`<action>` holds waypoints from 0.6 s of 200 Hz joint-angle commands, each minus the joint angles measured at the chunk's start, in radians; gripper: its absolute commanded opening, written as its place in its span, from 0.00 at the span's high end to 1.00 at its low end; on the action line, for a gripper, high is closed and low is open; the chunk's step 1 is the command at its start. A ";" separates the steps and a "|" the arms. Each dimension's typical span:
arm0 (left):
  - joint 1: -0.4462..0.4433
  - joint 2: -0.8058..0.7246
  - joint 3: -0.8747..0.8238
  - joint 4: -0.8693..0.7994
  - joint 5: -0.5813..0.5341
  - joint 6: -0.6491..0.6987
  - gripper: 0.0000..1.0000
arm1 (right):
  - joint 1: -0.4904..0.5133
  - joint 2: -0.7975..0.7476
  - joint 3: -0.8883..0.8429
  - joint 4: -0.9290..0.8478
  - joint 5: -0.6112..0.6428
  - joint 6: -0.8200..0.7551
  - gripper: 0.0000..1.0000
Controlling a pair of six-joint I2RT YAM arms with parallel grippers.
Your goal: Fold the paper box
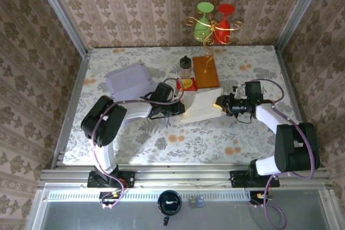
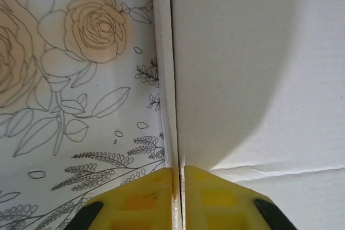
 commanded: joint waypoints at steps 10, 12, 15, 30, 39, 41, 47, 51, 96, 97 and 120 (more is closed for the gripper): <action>-0.023 -0.133 -0.021 -0.072 -0.171 0.142 0.83 | -0.001 -0.053 0.037 -0.047 -0.021 0.128 0.75; -0.029 -0.147 -0.023 -0.069 -0.184 0.158 0.83 | -0.001 -0.054 0.038 -0.048 -0.021 0.132 0.75; -0.037 -0.162 -0.027 -0.063 -0.200 0.184 0.82 | -0.001 -0.054 0.038 -0.052 -0.021 0.145 0.77; -0.074 -0.259 -0.062 -0.011 -0.253 0.333 0.74 | -0.001 -0.060 0.044 -0.070 -0.026 0.209 0.81; -0.098 -0.316 -0.084 0.016 -0.266 0.420 0.70 | -0.001 -0.068 0.052 -0.088 -0.028 0.235 0.81; -0.103 -0.327 -0.092 0.022 -0.265 0.435 0.69 | -0.001 -0.071 0.054 -0.093 -0.027 0.241 0.81; -0.113 -0.362 -0.109 0.046 -0.263 0.481 0.65 | -0.001 -0.077 0.061 -0.114 -0.024 0.260 0.81; -0.117 -0.384 -0.122 0.062 -0.259 0.514 0.63 | -0.001 -0.079 0.065 -0.125 -0.024 0.274 0.81; -0.189 -0.528 -0.105 -0.095 -0.163 0.932 0.45 | -0.001 -0.100 0.102 -0.237 -0.040 0.496 0.79; -0.190 -0.529 -0.102 -0.104 -0.163 0.941 0.45 | -0.001 -0.100 0.104 -0.241 -0.041 0.500 0.79; -0.221 -0.530 -0.053 -0.278 -0.203 1.118 0.42 | -0.001 -0.105 0.128 -0.345 -0.061 0.583 0.79</action>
